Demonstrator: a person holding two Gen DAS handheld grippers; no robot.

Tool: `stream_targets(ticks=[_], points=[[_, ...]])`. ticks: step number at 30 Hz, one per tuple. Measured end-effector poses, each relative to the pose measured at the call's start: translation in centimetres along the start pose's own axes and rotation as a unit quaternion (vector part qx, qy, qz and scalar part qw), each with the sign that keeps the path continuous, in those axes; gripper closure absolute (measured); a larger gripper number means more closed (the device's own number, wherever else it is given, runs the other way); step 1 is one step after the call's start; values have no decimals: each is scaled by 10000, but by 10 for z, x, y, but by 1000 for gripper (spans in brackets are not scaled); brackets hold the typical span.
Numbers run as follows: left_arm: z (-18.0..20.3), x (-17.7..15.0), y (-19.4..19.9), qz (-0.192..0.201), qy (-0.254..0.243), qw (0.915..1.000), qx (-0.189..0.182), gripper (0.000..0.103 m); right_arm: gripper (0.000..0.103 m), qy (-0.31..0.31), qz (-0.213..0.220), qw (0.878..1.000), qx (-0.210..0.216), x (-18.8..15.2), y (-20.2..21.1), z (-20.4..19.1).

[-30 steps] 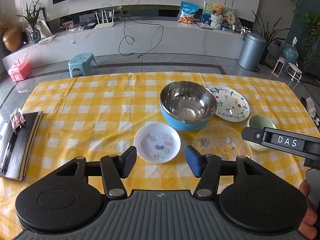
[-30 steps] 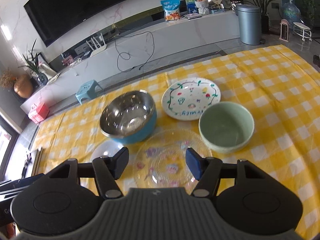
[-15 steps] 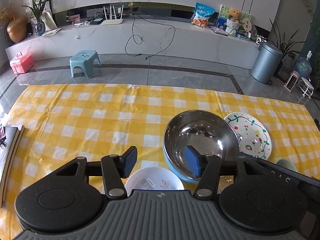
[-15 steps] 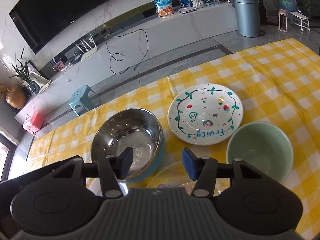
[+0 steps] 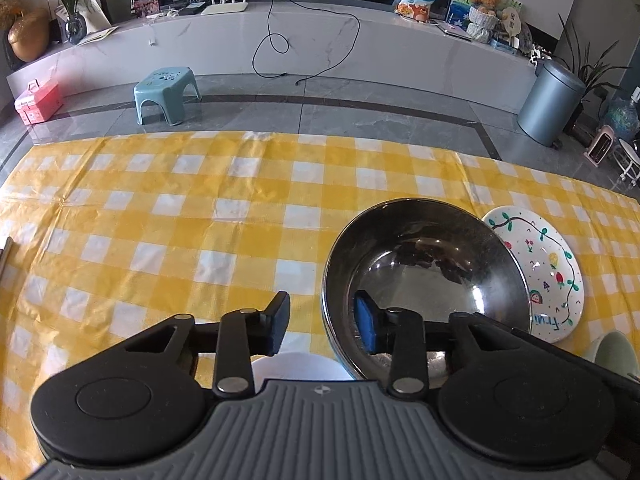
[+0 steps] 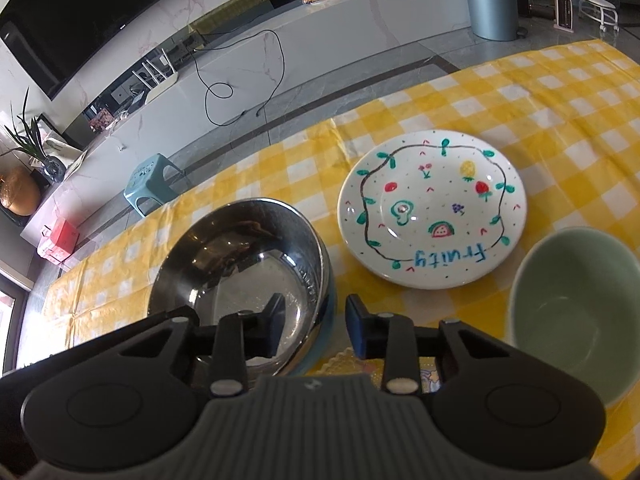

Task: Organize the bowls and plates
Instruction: 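Lift the blue bowl and carry it over the orange bowl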

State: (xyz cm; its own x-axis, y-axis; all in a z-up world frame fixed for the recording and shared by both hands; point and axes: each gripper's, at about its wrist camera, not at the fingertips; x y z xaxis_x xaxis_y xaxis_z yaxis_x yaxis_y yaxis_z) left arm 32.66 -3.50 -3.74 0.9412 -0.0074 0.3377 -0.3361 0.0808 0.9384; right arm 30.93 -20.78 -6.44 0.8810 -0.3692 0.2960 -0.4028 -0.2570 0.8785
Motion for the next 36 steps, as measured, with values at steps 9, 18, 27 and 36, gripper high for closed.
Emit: stream_targets(ticks=[9, 18, 27, 36], points=[[7, -1, -4, -44, -175, 9998, -20, 92, 84, -72, -29, 10000, -8, 0, -9, 2], [1, -17, 33, 204, -108, 9996, -139, 92, 89, -55, 55, 9999, 85, -13, 16, 0], [-19, -63, 84, 351, -3, 9993, -117, 92, 89, 133, 71, 9994, 325, -64, 63, -9], [-53, -122, 135, 524, 290, 9982, -20, 92, 89, 537, 28, 9968, 593, -125, 111, -30]])
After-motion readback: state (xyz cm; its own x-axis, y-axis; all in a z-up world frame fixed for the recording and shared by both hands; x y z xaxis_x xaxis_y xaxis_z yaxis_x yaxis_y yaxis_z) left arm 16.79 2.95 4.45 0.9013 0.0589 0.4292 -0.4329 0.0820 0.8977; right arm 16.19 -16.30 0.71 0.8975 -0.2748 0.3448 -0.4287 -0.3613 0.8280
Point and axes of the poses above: each gripper's, at about its wrist camera, not at the fingertips, and y roughly against the way its jaws point, z to its right, x to its top, and after that the axes turned 14 degrees about -z, right-handed
